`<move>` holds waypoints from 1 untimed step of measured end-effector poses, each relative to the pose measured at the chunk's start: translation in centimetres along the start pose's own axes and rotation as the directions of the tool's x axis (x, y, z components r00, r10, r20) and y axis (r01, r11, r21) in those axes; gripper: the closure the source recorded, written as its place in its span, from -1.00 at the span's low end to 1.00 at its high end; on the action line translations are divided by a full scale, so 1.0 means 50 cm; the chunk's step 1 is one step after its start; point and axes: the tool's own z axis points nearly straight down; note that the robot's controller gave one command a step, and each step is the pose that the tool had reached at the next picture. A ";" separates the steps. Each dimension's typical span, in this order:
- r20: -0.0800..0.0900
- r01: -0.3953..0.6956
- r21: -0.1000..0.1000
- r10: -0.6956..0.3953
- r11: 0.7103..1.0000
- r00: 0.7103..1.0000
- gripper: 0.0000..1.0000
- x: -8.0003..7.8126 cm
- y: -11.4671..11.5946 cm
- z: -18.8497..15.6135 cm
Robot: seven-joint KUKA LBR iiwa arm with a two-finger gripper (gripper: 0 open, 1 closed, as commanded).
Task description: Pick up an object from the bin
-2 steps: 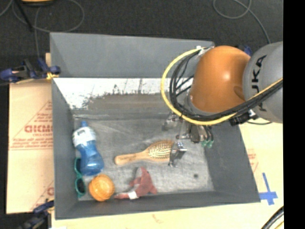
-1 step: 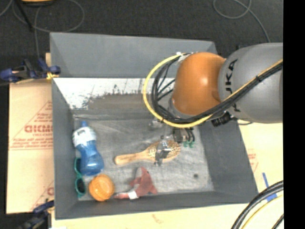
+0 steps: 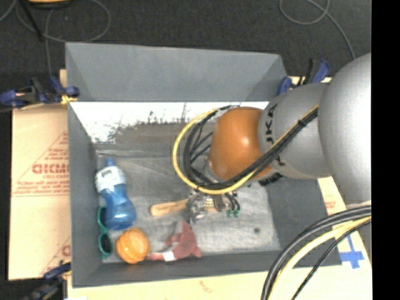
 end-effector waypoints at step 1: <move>-0.013 -0.001 -0.001 0.001 1.000 1.000 -1.00 0.008 0.001 0.009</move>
Offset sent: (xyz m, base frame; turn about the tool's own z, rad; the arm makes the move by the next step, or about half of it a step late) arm 0.0000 0.0000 0.0000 0.0000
